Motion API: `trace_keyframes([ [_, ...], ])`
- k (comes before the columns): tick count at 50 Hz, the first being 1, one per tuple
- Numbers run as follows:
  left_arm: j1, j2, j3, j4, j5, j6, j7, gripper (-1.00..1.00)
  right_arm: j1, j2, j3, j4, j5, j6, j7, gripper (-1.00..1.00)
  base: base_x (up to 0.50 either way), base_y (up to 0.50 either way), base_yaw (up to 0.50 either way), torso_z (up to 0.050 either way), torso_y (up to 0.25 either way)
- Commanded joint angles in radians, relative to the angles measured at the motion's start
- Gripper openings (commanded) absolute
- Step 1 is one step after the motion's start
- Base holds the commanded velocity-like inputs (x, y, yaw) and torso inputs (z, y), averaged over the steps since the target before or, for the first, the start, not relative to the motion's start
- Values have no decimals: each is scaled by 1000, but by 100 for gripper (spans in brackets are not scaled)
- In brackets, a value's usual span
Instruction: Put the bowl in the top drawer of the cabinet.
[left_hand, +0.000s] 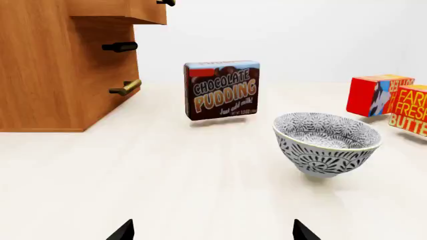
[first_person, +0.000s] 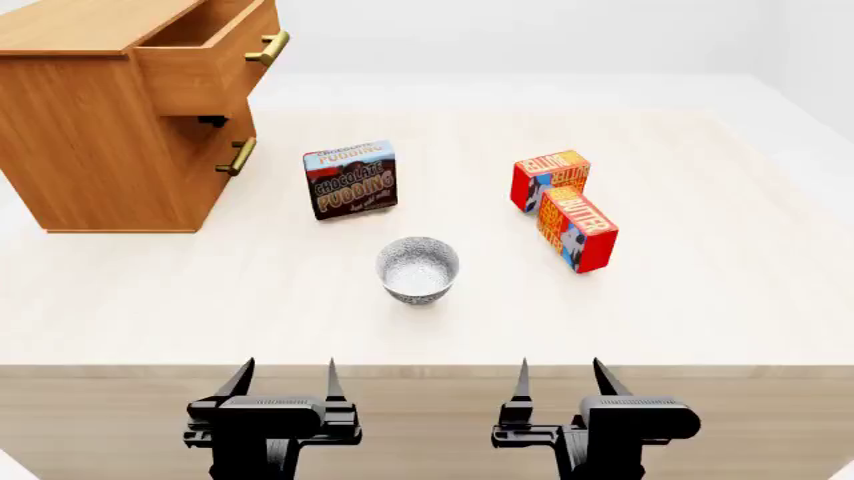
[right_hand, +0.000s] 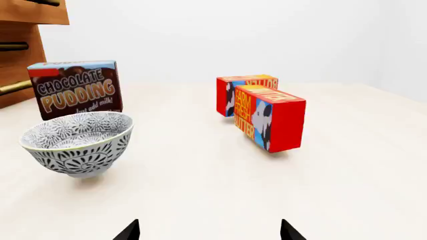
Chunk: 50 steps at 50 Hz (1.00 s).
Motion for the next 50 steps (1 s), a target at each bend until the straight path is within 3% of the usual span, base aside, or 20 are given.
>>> trace_keyframes([
  [1,-3,-16,18,-9,-7,-1,-26,100,-5,17,-22,-12,3,6,24,100,0,0,0,0,0],
  [9,-18,-44,43,-21,-28,-26,-55,100,-8,44,-60,-40,8,23,53,100,0,39,0,0,0],
  [23,-26,-76,82,-24,-69,-28,-35,100,10,71,-101,-36,18,34,69,100,0,500,0,0,0],
  [30,-51,-95,99,-19,-101,-35,-4,100,39,89,-107,-75,19,90,78,100,0,153,0,45,0],
  [41,-188,-137,92,74,-186,-242,30,100,169,133,-88,-279,61,351,73,100,0,0,0,50,0],
  [50,-353,-166,97,106,-202,-385,29,100,347,205,-166,-394,27,609,15,100,0,0,0,50,0],
])
